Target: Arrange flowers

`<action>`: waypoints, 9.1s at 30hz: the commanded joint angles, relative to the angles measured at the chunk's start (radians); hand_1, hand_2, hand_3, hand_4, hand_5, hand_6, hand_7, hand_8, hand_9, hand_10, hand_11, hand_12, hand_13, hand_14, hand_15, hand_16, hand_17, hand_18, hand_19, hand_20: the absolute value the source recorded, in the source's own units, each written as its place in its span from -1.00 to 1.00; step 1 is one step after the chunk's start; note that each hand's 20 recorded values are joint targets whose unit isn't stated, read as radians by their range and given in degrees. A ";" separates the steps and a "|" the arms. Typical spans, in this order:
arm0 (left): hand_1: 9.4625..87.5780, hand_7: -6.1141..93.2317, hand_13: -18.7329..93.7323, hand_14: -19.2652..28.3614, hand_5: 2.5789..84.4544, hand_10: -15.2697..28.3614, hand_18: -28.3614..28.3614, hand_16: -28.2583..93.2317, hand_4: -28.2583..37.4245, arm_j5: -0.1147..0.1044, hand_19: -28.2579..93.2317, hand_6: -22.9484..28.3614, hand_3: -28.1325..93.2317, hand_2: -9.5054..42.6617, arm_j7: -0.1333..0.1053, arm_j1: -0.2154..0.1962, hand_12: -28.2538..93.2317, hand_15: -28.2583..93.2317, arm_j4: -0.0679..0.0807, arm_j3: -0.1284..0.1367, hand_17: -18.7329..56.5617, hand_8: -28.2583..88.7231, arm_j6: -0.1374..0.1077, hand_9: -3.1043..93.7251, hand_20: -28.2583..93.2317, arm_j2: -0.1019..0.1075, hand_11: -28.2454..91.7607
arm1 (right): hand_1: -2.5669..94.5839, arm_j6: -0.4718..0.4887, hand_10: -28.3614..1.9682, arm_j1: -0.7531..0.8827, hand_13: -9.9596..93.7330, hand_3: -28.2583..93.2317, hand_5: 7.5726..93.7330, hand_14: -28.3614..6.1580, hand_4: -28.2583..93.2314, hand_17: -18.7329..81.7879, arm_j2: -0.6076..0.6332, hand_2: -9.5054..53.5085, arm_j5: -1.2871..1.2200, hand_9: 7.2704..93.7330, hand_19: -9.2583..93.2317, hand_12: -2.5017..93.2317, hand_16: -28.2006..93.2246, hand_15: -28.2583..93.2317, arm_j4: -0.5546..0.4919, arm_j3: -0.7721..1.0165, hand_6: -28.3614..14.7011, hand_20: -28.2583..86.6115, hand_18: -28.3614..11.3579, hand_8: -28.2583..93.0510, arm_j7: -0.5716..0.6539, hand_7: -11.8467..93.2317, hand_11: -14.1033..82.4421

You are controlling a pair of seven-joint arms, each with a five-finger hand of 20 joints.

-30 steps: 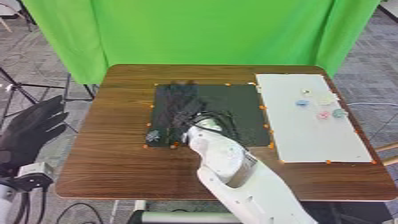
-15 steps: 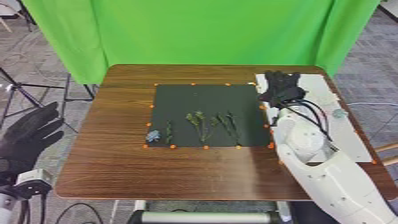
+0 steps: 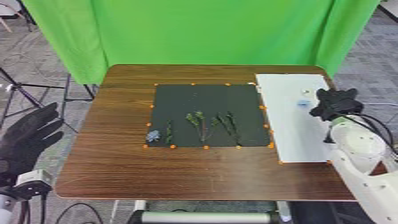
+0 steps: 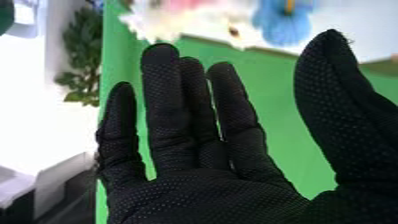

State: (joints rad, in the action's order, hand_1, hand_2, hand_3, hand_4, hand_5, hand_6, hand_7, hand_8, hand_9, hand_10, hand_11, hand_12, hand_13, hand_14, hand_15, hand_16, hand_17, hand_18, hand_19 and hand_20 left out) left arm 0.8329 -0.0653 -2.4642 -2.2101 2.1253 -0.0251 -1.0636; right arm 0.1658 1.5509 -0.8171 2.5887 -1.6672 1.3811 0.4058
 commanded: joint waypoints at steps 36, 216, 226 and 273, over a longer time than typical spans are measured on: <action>-0.64 -0.41 -0.39 0.29 -0.45 0.13 0.64 -0.43 -0.99 0.007 0.10 -0.02 0.63 -0.73 0.011 -0.016 -0.23 -0.18 -0.010 -0.010 -0.78 -0.71 -0.010 -0.54 -0.37 -0.012 -0.25 | -0.02 -0.351 0.51 -0.317 0.63 0.89 0.34 0.37 -0.95 -0.16 -0.218 -1.00 -0.003 0.66 0.60 0.27 0.05 0.51 -0.046 -0.395 0.43 0.32 -0.49 -0.44 -0.163 0.30 0.00; -0.63 -0.41 -0.39 0.29 -0.45 0.14 0.63 -0.44 -0.98 0.006 0.10 -0.02 0.63 -0.70 0.004 -0.019 -0.24 -0.18 -0.012 -0.026 -0.78 -0.71 -0.012 -0.54 -0.37 -0.019 -0.25 | 0.03 -0.296 0.43 -0.224 0.65 0.88 0.38 0.39 -0.96 -0.14 -0.099 -0.97 -0.021 0.76 0.71 0.14 0.06 0.33 0.010 -0.259 0.40 0.40 -0.63 -0.52 0.093 0.21 -0.26; -0.63 -0.41 -0.39 0.29 -0.45 0.14 0.64 -0.43 -0.98 0.007 0.10 -0.02 0.63 -0.70 0.009 -0.016 -0.24 -0.18 -0.012 -0.035 -0.78 -0.71 -0.011 -0.54 -0.37 -0.017 -0.25 | 0.01 -0.232 0.43 -0.390 0.63 0.88 0.38 0.37 -0.94 -0.15 -0.243 -0.98 -0.035 0.76 0.70 0.15 0.06 0.34 -0.013 -0.505 0.40 0.40 -0.62 -0.52 -0.063 0.22 -0.26; -0.63 -0.40 -0.38 0.27 -0.46 0.12 0.63 -0.42 -0.98 0.004 0.09 -0.04 0.63 -0.69 0.021 0.014 -0.23 -0.20 0.001 -0.055 -0.77 -0.72 -0.009 -0.54 -0.36 0.001 -0.26 | -0.17 -0.133 0.35 -0.465 0.41 0.85 0.23 0.20 -1.00 -0.27 -0.468 -1.00 0.185 0.50 0.61 -0.01 -0.10 0.51 0.243 -0.654 0.39 0.41 -0.59 -0.52 -0.119 0.26 -0.03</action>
State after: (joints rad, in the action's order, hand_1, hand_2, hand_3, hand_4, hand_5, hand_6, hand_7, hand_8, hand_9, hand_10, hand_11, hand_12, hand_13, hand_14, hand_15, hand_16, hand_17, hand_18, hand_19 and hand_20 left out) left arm 0.8363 -0.0485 -2.4448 -2.2118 2.0716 -0.0389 -1.0628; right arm 0.0269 1.0938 -1.2878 2.7455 -1.4215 0.7218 0.3029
